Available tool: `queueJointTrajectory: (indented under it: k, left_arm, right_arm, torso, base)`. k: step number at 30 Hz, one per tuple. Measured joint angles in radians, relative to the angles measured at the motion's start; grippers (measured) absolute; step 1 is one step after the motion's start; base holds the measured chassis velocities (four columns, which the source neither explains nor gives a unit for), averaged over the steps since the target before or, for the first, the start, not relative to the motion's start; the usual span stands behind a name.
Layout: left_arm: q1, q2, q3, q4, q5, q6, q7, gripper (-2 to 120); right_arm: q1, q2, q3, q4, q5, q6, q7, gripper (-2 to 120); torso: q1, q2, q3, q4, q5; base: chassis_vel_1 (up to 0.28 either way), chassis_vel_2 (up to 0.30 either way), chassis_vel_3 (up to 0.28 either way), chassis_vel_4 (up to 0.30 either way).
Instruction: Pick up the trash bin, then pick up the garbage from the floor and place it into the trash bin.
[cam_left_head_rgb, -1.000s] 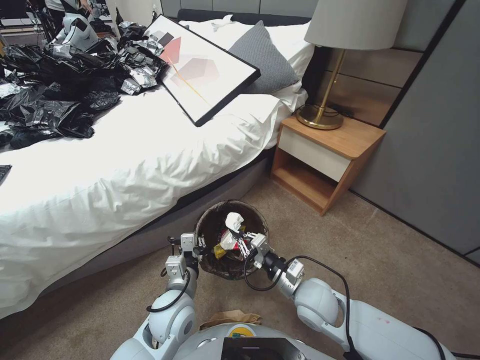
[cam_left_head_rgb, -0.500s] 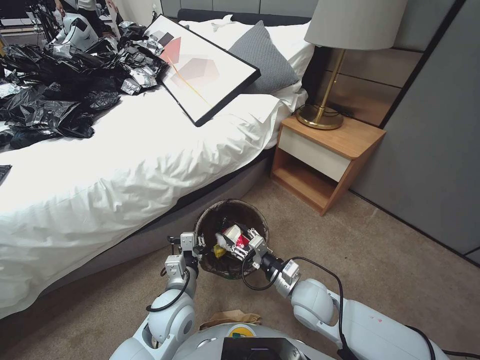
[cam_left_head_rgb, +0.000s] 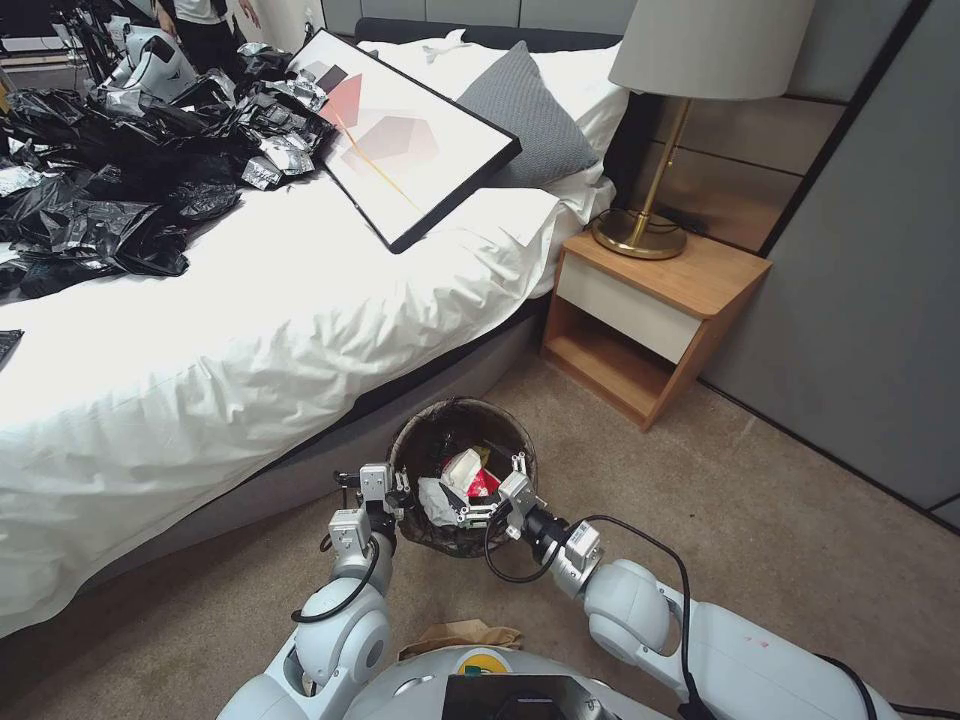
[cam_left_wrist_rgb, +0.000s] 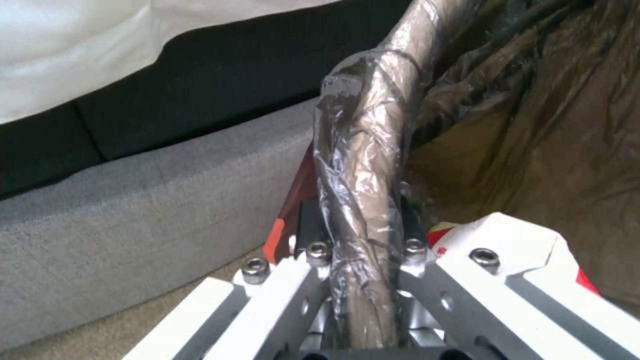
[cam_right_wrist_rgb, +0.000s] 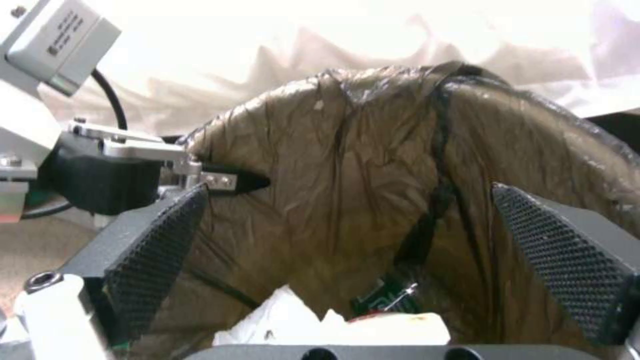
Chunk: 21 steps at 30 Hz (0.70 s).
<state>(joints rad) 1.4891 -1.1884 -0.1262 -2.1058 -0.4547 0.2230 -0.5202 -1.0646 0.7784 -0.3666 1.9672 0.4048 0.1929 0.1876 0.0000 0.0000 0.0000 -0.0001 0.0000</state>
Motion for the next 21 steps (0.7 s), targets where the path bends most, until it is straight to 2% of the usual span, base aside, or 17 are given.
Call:
queueJointTrajectory:
  k: [7,13,15,17,21]
  left_arm:
    - [0.000,-0.001,0.001,0.004,0.000,-0.001,-0.001,2]
    - [0.001,-0.006,0.003,0.006,0.001,-0.001,0.000,2]
    - [0.001,-0.007,0.003,0.006,0.001,-0.001,0.000,2]
    - [0.004,-0.007,0.001,0.006,0.003,-0.003,0.000,2]
    - [0.008,-0.008,-0.003,0.006,0.006,-0.004,0.001,2]
  right_arm:
    - [-0.011,0.005,0.054,0.046,0.000,0.002,0.003,100]
    - [-0.036,0.009,0.166,0.130,0.020,0.001,0.005,100]
    - [-0.038,0.009,0.173,0.135,0.022,0.001,0.007,100]
    - [-0.056,0.022,0.237,0.174,0.025,-0.004,0.041,100]
    - [-0.075,0.038,0.297,0.197,0.026,-0.021,0.084,100]
  torso:
    - [0.000,0.000,0.000,0.0000,0.0000]
    - [0.000,0.000,0.000,0.0001,0.0001]
    - [0.000,0.000,0.000,0.0000,0.0000]
    - [0.000,0.000,0.000,0.0000,0.0001]
    - [0.000,0.000,0.000,0.0001,0.0000]
  base:
    - [0.000,0.000,0.000,0.000]
    - [0.000,0.000,0.000,0.000]
    - [0.000,0.000,0.000,0.000]
    - [0.000,0.000,0.000,0.000]
    - [0.000,0.000,0.000,0.000]
